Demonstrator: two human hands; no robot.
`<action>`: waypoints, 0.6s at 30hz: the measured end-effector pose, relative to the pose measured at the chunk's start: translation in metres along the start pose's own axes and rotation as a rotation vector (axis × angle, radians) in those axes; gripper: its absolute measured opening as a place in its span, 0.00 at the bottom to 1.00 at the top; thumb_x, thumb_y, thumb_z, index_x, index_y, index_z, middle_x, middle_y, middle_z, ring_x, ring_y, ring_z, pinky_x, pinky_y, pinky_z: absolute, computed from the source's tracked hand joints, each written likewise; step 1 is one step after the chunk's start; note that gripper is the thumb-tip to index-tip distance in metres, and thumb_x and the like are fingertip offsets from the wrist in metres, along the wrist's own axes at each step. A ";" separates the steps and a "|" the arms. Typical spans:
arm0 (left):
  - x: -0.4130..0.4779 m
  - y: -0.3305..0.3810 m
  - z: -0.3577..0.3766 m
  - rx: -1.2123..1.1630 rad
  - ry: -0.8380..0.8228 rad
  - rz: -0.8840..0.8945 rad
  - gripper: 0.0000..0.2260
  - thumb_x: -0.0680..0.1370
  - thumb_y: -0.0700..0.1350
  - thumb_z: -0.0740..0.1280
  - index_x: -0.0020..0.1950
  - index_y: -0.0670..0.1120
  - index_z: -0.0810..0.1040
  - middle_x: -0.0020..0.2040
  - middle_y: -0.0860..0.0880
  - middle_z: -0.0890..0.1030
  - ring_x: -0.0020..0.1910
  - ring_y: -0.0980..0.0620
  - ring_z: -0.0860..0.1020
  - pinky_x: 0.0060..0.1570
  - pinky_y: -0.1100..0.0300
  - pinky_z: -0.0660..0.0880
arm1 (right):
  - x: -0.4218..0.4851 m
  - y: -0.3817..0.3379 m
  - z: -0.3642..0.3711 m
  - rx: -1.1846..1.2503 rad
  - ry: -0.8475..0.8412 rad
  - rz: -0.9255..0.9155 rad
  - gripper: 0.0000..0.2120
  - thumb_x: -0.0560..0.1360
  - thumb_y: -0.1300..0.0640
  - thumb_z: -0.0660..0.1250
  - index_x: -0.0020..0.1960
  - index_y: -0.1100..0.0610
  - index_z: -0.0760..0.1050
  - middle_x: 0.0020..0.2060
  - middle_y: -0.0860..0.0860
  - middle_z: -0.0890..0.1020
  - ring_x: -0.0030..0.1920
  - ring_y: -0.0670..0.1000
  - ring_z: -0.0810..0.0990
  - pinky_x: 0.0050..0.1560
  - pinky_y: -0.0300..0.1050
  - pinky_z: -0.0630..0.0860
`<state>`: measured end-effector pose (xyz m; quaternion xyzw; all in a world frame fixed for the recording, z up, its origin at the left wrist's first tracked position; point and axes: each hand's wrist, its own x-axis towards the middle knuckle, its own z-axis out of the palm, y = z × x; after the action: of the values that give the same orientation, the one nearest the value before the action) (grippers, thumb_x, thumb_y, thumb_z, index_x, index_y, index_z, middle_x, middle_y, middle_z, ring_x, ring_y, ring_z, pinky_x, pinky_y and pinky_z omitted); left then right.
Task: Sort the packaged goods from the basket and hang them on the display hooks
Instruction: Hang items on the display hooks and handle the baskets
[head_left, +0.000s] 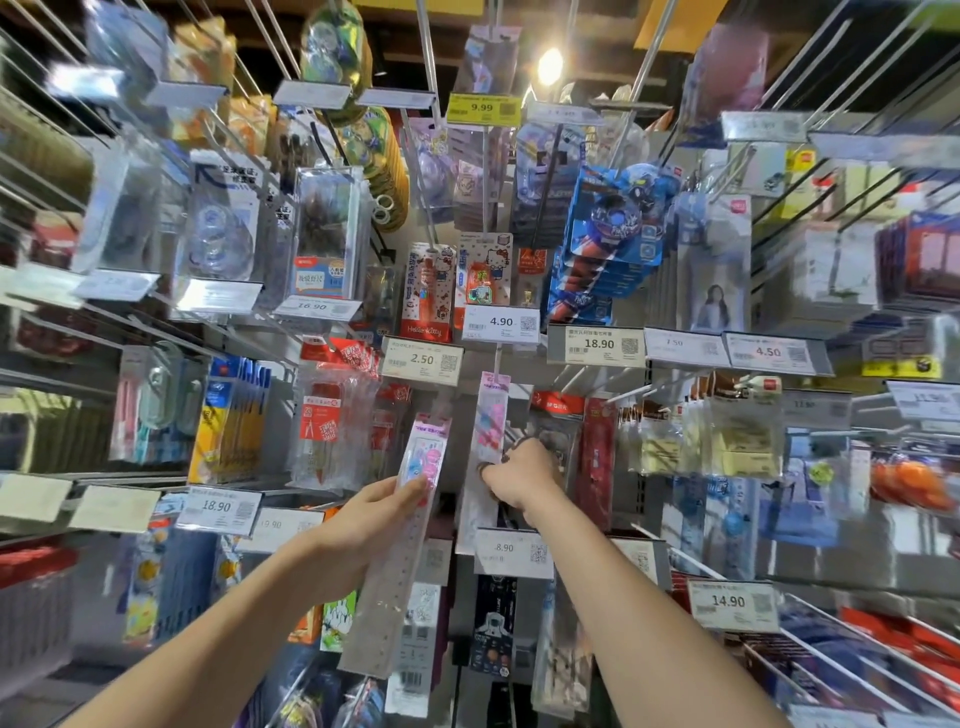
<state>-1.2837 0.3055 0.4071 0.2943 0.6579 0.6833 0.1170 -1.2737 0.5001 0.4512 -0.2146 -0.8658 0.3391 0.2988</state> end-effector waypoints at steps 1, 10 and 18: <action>0.001 0.000 0.000 0.002 0.000 0.008 0.11 0.84 0.55 0.62 0.62 0.52 0.77 0.59 0.48 0.83 0.58 0.49 0.81 0.53 0.54 0.77 | -0.002 0.000 0.000 -0.070 0.032 -0.011 0.08 0.73 0.54 0.72 0.48 0.57 0.77 0.45 0.55 0.84 0.45 0.57 0.84 0.37 0.45 0.78; 0.006 0.001 0.004 0.056 -0.026 0.121 0.13 0.86 0.54 0.56 0.61 0.53 0.79 0.56 0.52 0.86 0.59 0.55 0.82 0.56 0.61 0.77 | -0.055 -0.008 -0.015 0.207 -0.378 -0.318 0.21 0.82 0.46 0.66 0.53 0.66 0.80 0.44 0.60 0.84 0.33 0.44 0.76 0.35 0.39 0.70; 0.013 -0.002 -0.001 0.206 0.031 0.041 0.23 0.80 0.66 0.61 0.66 0.52 0.78 0.53 0.48 0.82 0.53 0.48 0.80 0.53 0.52 0.76 | -0.056 -0.005 -0.022 0.576 -0.201 -0.345 0.08 0.81 0.60 0.66 0.43 0.60 0.75 0.35 0.56 0.75 0.31 0.50 0.76 0.27 0.34 0.71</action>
<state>-1.2949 0.3119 0.4087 0.3079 0.7202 0.6186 0.0619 -1.2188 0.4748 0.4468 0.0624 -0.7832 0.5336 0.3131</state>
